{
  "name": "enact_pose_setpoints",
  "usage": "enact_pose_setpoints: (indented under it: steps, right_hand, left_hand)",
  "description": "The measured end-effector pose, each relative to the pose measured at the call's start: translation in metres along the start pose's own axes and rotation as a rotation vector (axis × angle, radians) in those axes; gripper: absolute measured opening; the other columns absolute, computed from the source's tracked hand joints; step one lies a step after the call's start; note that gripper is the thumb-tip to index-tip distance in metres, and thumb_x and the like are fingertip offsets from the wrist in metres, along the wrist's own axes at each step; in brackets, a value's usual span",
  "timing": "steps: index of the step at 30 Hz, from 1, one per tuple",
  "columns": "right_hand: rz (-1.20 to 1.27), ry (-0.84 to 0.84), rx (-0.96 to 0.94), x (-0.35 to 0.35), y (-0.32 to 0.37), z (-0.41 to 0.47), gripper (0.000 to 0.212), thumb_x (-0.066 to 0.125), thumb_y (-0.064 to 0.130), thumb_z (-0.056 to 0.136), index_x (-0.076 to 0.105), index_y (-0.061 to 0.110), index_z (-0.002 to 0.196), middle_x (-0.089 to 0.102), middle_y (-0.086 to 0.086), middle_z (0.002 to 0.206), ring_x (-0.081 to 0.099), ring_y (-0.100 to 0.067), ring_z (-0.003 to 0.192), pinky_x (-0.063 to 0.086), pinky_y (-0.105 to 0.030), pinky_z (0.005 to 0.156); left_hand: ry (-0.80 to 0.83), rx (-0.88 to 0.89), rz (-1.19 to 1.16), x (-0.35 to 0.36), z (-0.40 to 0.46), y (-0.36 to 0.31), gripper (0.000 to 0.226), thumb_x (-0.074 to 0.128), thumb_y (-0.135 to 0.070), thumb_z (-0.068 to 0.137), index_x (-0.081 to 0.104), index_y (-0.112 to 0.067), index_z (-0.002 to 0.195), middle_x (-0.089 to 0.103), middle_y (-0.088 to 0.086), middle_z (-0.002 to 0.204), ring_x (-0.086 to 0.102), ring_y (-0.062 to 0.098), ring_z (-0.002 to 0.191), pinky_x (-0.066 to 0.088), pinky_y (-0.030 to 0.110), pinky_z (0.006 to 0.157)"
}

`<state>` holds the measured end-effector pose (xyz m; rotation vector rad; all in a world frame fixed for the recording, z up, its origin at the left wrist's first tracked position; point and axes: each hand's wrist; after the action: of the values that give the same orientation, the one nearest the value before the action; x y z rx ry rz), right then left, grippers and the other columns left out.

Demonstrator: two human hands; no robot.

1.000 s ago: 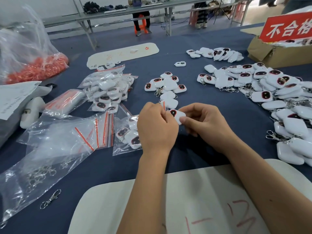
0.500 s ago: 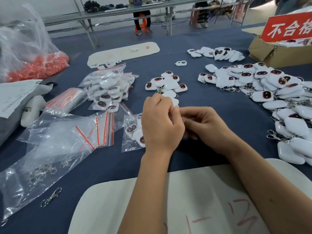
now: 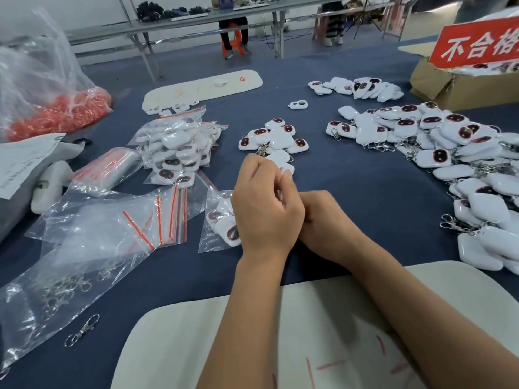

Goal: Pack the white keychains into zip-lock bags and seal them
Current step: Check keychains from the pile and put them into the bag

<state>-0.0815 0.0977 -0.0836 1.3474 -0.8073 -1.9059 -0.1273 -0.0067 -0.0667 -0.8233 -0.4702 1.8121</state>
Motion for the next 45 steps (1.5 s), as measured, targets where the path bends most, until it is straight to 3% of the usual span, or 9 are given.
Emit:
enact_pose_setpoints:
  steps: [6, 10, 16, 20, 26, 29, 37, 41, 45]
  right_hand:
    - [0.186, -0.036, 0.008, -0.007, -0.006, 0.001, 0.035, 0.062, 0.009, 0.098, 0.067, 0.043, 0.101, 0.072, 0.011, 0.079, 0.062, -0.027, 0.065, 0.051, -0.037, 0.066]
    - [0.343, 0.011, 0.109, -0.016, -0.014, 0.000, 0.032, 0.070, 0.003, 0.093, 0.069, 0.022, 0.120, 0.072, -0.005, 0.071, 0.064, -0.020, 0.059, 0.050, -0.029, 0.053]
    - [0.723, -0.212, 0.145, -0.016, -0.013, 0.000, 0.010, 0.071, -0.005, 0.094, 0.066, 0.004, 0.094, 0.068, -0.012, 0.070, 0.060, -0.017, 0.058, 0.049, -0.025, 0.053]
    - [0.610, -0.159, 0.125, -0.013, -0.015, 0.000, 0.005, 0.070, -0.004, 0.095, 0.068, 0.000, 0.095, 0.075, -0.013, 0.079, 0.065, -0.017, 0.065, 0.054, -0.033, 0.063]
    - [0.057, 0.040, -0.172, -0.006, -0.002, 0.000, 0.050, 0.054, -0.024, 0.085, 0.076, 0.012, 0.112, 0.074, -0.002, 0.104, 0.069, -0.024, 0.099, 0.055, -0.040, 0.089]
    - [-0.005, -0.062, -0.105, -0.004, -0.005, 0.000, 0.039, 0.065, -0.011, 0.088, 0.077, 0.015, 0.114, 0.063, -0.001, 0.099, 0.062, -0.018, 0.081, 0.049, -0.023, 0.077]
    - [0.039, -0.081, 0.081, -0.004, -0.010, 0.000, 0.016, 0.077, 0.004, 0.089, 0.077, 0.020, 0.088, 0.072, 0.006, 0.077, 0.059, -0.004, 0.063, 0.050, -0.017, 0.068]
    - [-0.052, -0.019, 0.084, 0.000, -0.009, 0.002, 0.023, 0.078, 0.015, 0.091, 0.073, 0.025, 0.111, 0.071, 0.012, 0.096, 0.064, -0.008, 0.071, 0.046, -0.013, 0.068]
    - [0.016, -0.038, 0.096, 0.002, -0.010, 0.001, 0.011, 0.076, 0.014, 0.094, 0.073, 0.021, 0.087, 0.064, 0.007, 0.063, 0.054, -0.006, 0.056, 0.041, -0.015, 0.060]
  left_hand:
    - [-0.044, -0.031, 0.008, 0.002, -0.001, -0.001, 0.029, 0.069, 0.000, 0.088, 0.051, -0.004, 0.066, 0.051, 0.005, 0.080, 0.043, 0.015, 0.065, 0.032, 0.022, 0.061]
    - [-0.077, -0.050, 0.022, 0.003, -0.001, 0.002, 0.029, 0.072, -0.003, 0.089, 0.053, -0.004, 0.066, 0.053, 0.004, 0.082, 0.047, 0.017, 0.061, 0.038, 0.028, 0.058]
    - [-0.011, -0.115, 0.007, 0.005, -0.001, 0.004, 0.030, 0.073, -0.008, 0.088, 0.056, -0.006, 0.065, 0.056, 0.004, 0.080, 0.047, 0.012, 0.065, 0.039, 0.027, 0.063]
    - [-0.037, -0.129, -0.026, 0.006, -0.001, 0.004, 0.030, 0.073, -0.007, 0.087, 0.057, -0.005, 0.063, 0.058, 0.005, 0.078, 0.050, 0.014, 0.066, 0.043, 0.031, 0.064]
    - [-0.157, -0.136, -0.104, -0.006, 0.007, 0.013, 0.030, 0.074, -0.005, 0.085, 0.056, -0.003, 0.062, 0.059, 0.007, 0.075, 0.050, 0.010, 0.065, 0.038, 0.017, 0.063]
    - [-0.170, -0.206, -0.190, -0.010, 0.011, 0.019, 0.029, 0.075, -0.004, 0.086, 0.058, -0.002, 0.063, 0.060, 0.007, 0.074, 0.052, 0.007, 0.065, 0.040, 0.020, 0.064]
    - [0.009, -0.308, -0.380, -0.017, 0.015, 0.024, 0.026, 0.073, -0.010, 0.085, 0.059, -0.005, 0.064, 0.062, 0.002, 0.073, 0.052, 0.013, 0.066, 0.045, 0.025, 0.063]
    - [0.053, -0.337, -0.459, -0.024, 0.018, 0.027, 0.027, 0.071, -0.014, 0.084, 0.058, 0.001, 0.065, 0.062, 0.006, 0.074, 0.050, 0.017, 0.066, 0.043, 0.026, 0.064]
    - [0.056, -0.362, -0.505, -0.027, 0.019, 0.027, 0.027, 0.069, -0.013, 0.084, 0.058, 0.004, 0.066, 0.062, 0.000, 0.072, 0.049, 0.011, 0.062, 0.042, 0.025, 0.062]
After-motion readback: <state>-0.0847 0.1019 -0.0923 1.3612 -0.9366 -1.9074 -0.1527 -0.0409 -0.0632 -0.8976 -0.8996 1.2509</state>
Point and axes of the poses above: each hand's wrist, its own z-axis towards the middle knuckle, its own x-axis out of the palm, y = z × x
